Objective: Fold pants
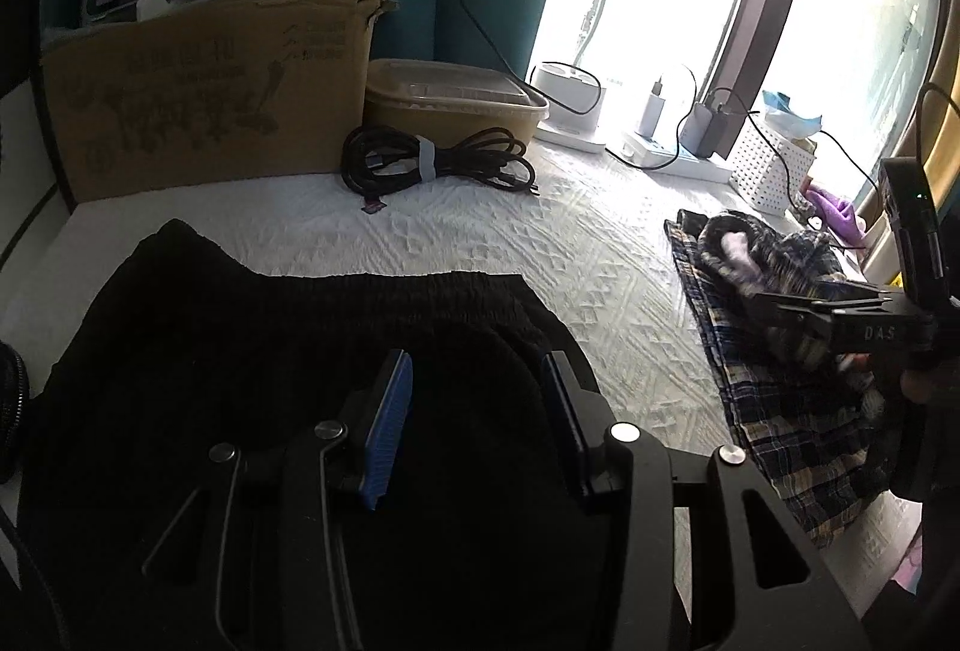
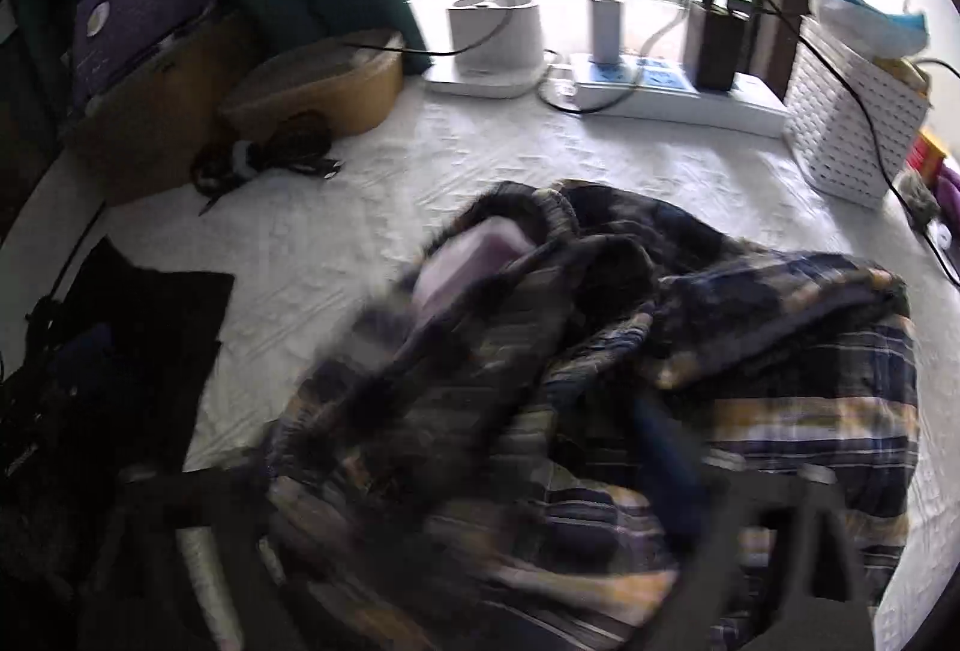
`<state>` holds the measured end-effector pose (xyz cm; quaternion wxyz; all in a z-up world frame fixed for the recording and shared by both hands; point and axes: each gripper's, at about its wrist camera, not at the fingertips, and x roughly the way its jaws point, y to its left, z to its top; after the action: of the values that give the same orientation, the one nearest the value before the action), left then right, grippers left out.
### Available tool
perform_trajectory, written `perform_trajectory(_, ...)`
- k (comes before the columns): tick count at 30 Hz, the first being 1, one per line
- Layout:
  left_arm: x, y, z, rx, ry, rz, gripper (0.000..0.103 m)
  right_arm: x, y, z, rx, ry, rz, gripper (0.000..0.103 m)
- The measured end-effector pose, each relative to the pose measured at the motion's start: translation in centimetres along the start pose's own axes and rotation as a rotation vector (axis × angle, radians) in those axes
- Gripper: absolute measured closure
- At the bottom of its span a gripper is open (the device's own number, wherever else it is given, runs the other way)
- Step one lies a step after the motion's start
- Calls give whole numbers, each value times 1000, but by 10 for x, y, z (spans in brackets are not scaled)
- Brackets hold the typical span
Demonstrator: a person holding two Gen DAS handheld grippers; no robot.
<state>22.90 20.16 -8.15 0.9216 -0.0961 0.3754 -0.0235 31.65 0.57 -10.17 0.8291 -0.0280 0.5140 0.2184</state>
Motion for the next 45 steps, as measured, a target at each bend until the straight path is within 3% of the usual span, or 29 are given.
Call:
perform_trajectory(8, -4, -19, -3, 18, 3, -1, 59, -16, -1, -8, -18, -21, 16, 4)
perform_trajectory(18, -8, -82, -4, 119, 0, -78, 59, -64, -57, -40, 84, -98, 22, 4)
perform_trajectory(24, -1, -122, -5, 165, 13, -113, 59, -86, -108, -69, 174, -121, -45, 4)
perform_trajectory(30, 23, -163, -8, 224, 48, -180, 59, -80, -132, -103, 154, -71, -129, 4)
perform_trajectory(38, 74, -174, -7, 221, 161, -124, 59, -72, -122, -135, -21, -24, -222, 4)
perform_trajectory(41, 74, -168, -7, 217, 160, -111, 58, -77, -116, -143, -71, -35, -247, 4)
perform_trajectory(45, 66, -166, -10, 221, 152, -76, 58, -82, -122, -156, -55, -39, -218, 4)
